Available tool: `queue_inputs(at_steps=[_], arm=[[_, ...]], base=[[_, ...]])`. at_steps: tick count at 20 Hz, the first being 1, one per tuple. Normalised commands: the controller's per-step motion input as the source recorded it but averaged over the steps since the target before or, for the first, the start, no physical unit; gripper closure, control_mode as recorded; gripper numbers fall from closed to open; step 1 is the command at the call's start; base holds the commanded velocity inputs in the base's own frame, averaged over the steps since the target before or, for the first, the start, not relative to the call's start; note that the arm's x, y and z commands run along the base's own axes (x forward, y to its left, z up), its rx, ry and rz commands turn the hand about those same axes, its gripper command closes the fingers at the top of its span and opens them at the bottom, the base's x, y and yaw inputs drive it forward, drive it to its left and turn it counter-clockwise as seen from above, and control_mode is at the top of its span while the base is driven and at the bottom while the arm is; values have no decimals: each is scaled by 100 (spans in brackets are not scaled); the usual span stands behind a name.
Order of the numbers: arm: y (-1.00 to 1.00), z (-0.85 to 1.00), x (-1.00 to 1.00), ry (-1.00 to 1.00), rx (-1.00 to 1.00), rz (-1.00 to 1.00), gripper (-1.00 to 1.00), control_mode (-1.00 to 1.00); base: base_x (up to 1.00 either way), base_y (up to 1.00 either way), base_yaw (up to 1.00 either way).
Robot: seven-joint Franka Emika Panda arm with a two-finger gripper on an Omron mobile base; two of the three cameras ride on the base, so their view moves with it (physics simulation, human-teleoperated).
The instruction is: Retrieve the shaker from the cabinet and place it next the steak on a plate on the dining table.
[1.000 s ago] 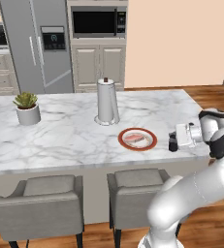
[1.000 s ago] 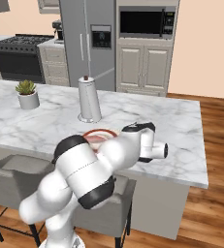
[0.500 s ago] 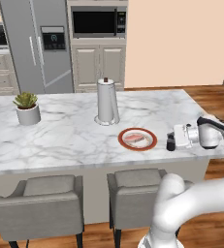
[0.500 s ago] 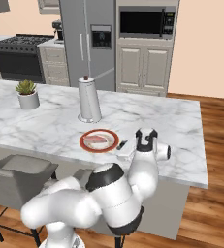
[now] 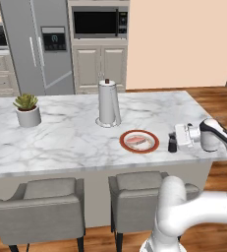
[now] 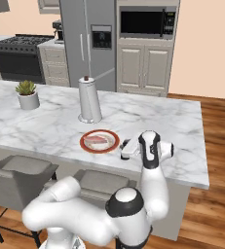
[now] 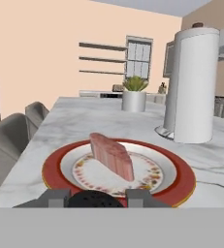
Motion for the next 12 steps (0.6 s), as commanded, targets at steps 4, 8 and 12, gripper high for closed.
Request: queue_inputs(at_steps=[4, 8, 12], arm=[[0, -22, 22, 0, 0, 0, 100, -100], [0, -23, 3, 0, 0, 0, -100, -100], [-12, -5, -18, 0, 0, 0, -100, -100]], base=[[0, 0, 0], [0, 0, 0], [0, 0, 0]])
